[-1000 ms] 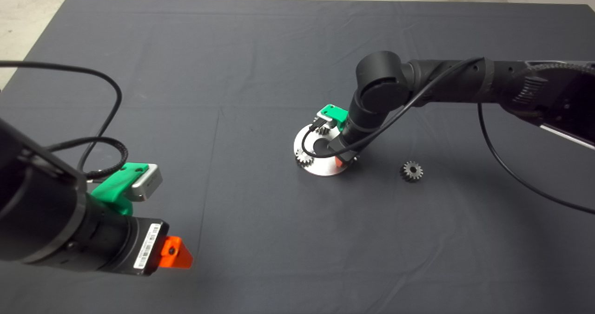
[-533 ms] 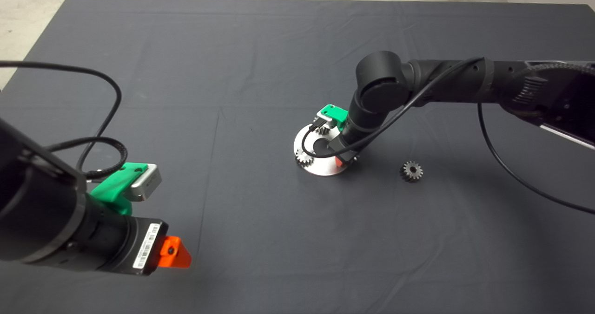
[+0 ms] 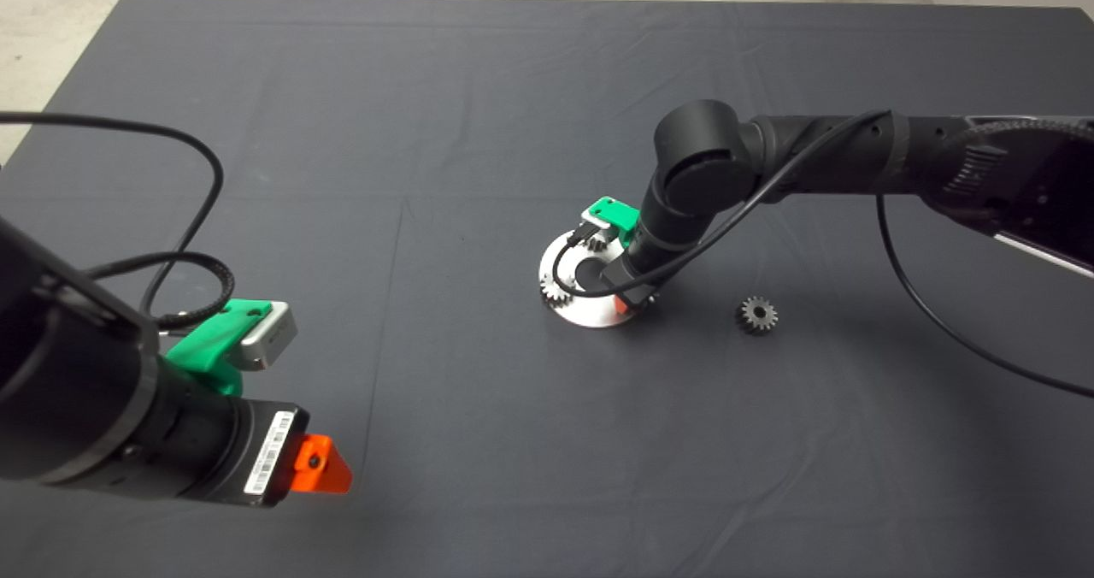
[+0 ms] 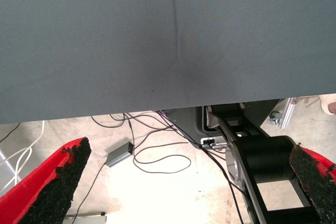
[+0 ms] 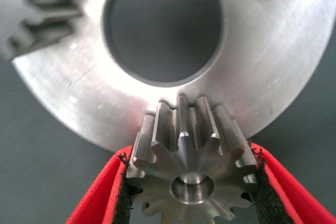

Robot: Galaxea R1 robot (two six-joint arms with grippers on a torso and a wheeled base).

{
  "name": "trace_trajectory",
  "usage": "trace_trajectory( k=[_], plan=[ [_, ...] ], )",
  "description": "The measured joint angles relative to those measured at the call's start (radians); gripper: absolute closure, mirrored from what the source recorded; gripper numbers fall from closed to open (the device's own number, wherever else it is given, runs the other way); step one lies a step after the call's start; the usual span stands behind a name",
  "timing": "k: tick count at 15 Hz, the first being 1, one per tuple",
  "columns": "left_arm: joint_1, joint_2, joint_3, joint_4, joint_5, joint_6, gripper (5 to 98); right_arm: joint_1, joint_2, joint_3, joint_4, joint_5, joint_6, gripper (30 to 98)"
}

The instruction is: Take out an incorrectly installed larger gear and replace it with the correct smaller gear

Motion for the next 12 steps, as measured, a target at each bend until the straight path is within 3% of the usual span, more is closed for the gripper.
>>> trace_trajectory(
  k=[12],
  plan=[
    [0.0, 0.001, 0.0, 0.0, 0.001, 0.0, 5.8, 0.024, -0.005, 0.027, 0.003, 0.005, 0.017, 79.4]
  ],
)
